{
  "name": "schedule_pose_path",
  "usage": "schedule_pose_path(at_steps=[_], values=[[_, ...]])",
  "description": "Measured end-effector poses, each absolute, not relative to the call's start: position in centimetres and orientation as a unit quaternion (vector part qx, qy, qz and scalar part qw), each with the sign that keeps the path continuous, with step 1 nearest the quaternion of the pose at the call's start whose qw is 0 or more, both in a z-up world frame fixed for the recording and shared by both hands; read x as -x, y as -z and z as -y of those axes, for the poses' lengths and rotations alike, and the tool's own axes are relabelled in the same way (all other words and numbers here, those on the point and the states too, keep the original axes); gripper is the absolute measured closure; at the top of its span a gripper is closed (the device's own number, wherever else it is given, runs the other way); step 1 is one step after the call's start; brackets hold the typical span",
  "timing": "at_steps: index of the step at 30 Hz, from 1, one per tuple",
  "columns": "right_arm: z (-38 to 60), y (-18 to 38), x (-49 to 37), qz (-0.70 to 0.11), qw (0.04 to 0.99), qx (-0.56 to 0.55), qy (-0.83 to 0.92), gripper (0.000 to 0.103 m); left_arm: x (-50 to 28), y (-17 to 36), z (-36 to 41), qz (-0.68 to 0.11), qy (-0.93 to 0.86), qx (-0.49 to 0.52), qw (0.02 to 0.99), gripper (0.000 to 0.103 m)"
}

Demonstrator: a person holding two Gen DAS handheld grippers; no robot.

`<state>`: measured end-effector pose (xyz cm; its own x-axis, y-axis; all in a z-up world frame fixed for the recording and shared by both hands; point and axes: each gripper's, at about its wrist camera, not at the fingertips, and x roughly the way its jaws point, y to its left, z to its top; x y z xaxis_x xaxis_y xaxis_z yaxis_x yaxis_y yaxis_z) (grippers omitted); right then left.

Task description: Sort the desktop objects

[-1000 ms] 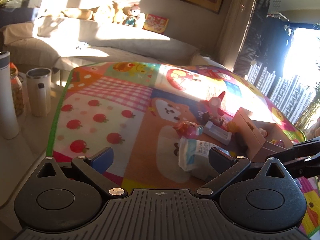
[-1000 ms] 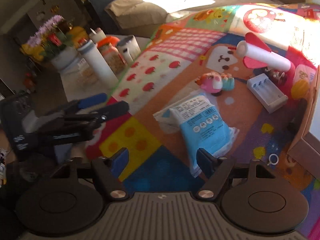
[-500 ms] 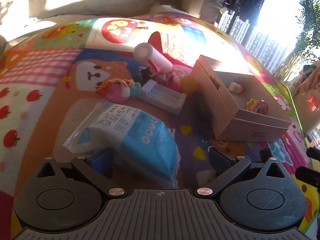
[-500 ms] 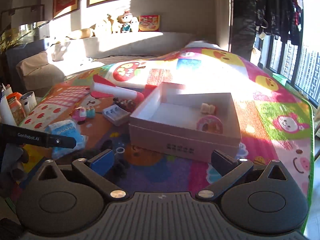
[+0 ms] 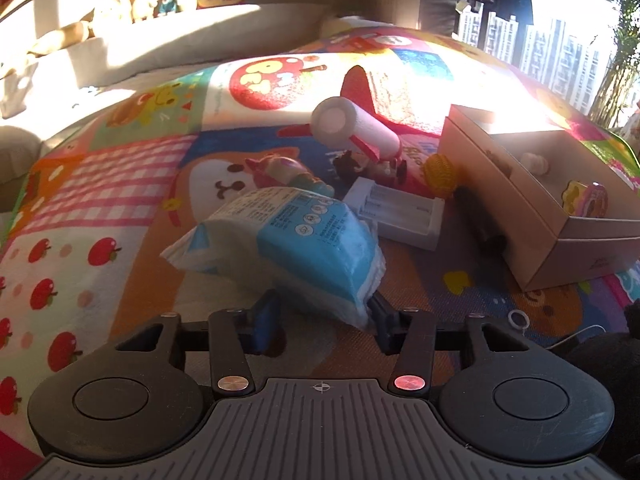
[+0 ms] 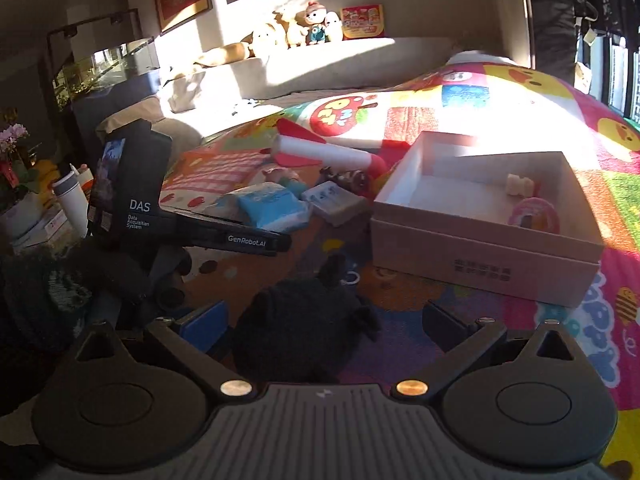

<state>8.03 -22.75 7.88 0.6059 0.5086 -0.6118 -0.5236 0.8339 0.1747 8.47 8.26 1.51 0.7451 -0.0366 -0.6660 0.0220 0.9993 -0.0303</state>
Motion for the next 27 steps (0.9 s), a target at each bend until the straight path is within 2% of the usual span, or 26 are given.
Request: schedule_pose_path(at_steps=[2,4,5,6,7,8,9,10,14,18,20,21,23,24,27], values=[[21.5,-7.1,-8.5,-0.344,0.892,0.02,-0.293,0.0,-7.8,-1.6,-9.3,-0.354,0.01,0.002,0.935,0.064],[21.1,-6.7,-8.8,-0.345,0.893,0.024,-0.288,0.0,-7.1,-1.7,-10.4,-0.354,-0.004,-0.008,0.935,0.063],[21.2,-6.6,-8.8,-0.344,0.895,0.026,-0.282,0.006,-6.7,-1.7,-11.1,-0.356,-0.017,-0.01,0.934,0.062],[21.3,-6.6,-8.8,-0.345,0.896,0.031,-0.277,0.018,-6.5,-1.8,-11.8,-0.357,-0.025,-0.006,0.934,0.056],[21.8,-6.6,-8.8,-0.346,0.896,0.031,-0.278,0.019,-6.2,-2.0,-12.3,-0.358,-0.022,0.003,0.933,0.041],[22.4,-6.7,-8.6,-0.343,0.897,0.025,-0.277,0.021,-5.9,-2.5,-12.9,-0.357,-0.009,0.022,0.934,0.032],[23.0,-6.9,-8.4,-0.338,0.9,0.022,-0.275,0.023,-5.7,-2.9,-13.1,-0.352,-0.001,0.039,0.935,0.016],[23.5,-7.1,-8.2,-0.331,0.903,0.026,-0.272,0.024,-5.5,-3.3,-13.1,-0.342,0.003,0.05,0.938,0.006],[24.8,-8.5,-7.0,-0.292,0.924,0.061,-0.241,0.038,-7.2,-3.9,-11.5,-0.325,-0.017,0.042,0.945,0.006],[25.7,-8.9,-7.1,-0.288,0.927,0.066,-0.229,0.04,-11.4,-2.5,-10.2,-0.339,-0.045,0.028,0.939,0.006],[25.9,-8.5,-7.1,-0.294,0.924,0.06,-0.237,0.039,-12.6,-1.7,-9.9,-0.341,-0.058,0.011,0.938,0.016],[25.8,-8.4,-7.0,-0.293,0.924,0.06,-0.239,0.037,-12.9,-1.4,-9.9,-0.344,-0.06,0.006,0.937,0.03],[25.7,-8.2,-6.7,-0.29,0.924,0.063,-0.24,0.034,-12.7,-1.2,-10.1,-0.339,-0.061,-0.001,0.939,0.039],[25.6,-8.1,-6.6,-0.289,0.924,0.063,-0.242,0.033,-12.4,-1.2,-10.1,-0.338,-0.059,-0.004,0.939,0.042],[25.6,-7.7,-6.7,-0.294,0.921,0.051,-0.252,0.028,-10.6,-1.5,-10.5,-0.341,-0.049,-0.006,0.939,0.044]])
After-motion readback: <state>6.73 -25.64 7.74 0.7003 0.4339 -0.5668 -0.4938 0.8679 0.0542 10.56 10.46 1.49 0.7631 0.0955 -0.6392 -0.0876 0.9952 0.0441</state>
